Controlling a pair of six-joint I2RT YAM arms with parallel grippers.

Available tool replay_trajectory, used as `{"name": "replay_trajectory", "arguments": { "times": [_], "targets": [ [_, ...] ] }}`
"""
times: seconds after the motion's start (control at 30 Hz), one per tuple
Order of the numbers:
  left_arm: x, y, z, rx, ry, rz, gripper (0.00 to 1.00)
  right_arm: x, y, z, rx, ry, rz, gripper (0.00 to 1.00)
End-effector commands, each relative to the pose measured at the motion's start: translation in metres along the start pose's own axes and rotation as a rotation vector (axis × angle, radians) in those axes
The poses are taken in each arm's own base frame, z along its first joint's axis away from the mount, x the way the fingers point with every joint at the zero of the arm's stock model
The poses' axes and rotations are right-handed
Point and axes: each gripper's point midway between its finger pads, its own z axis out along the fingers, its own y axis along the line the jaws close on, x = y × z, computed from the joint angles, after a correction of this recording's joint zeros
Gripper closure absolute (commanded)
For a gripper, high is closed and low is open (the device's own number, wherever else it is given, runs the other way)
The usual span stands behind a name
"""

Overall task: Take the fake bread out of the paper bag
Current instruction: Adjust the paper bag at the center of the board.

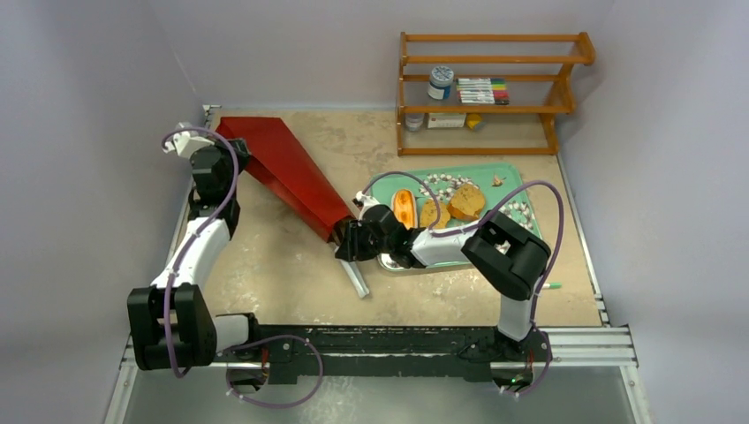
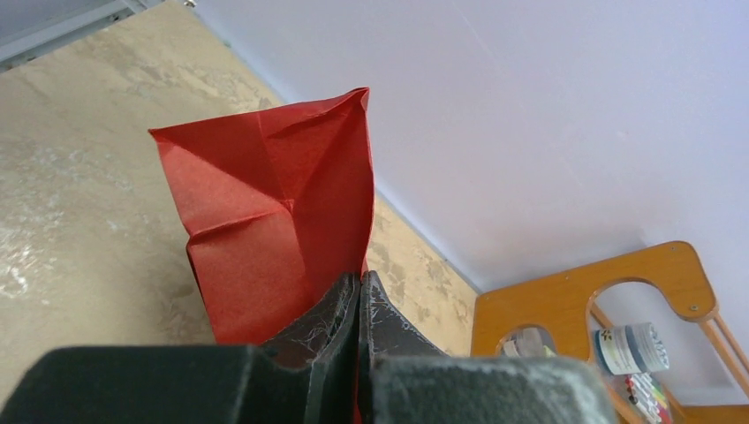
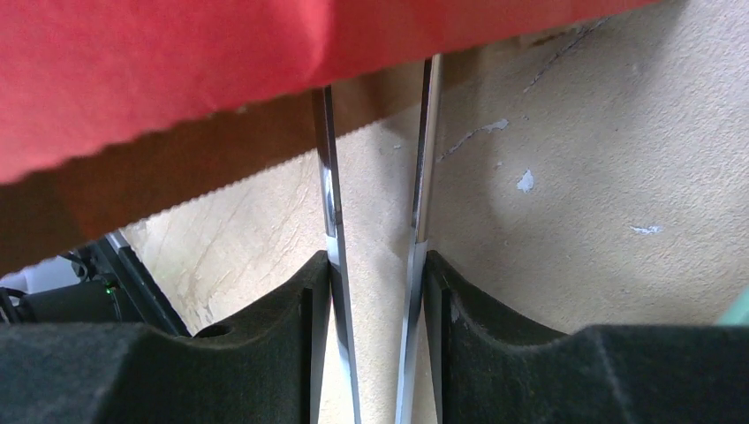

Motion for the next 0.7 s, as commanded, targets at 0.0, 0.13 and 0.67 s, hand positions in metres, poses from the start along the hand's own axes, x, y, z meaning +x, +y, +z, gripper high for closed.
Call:
{"name": "replay_trajectory", "arguments": {
  "times": [0.0, 0.13, 0.67],
  "targets": [
    [-0.016, -0.009, -0.011, 0.036, -0.054, 0.023, 1.00, -0.021, 0.023, -0.002, -0.054, -0.050, -0.019, 0.58],
    [-0.011, 0.015, -0.010, -0.065, -0.057, 0.041, 1.00, -0.023, 0.025, -0.005, -0.052, -0.051, -0.031, 0.58],
    [0.019, 0.132, 0.012, -0.423, -0.006, 0.031, 1.00, -0.020, 0.027, -0.013, -0.032, -0.039, -0.062, 0.56]
  ]
}}
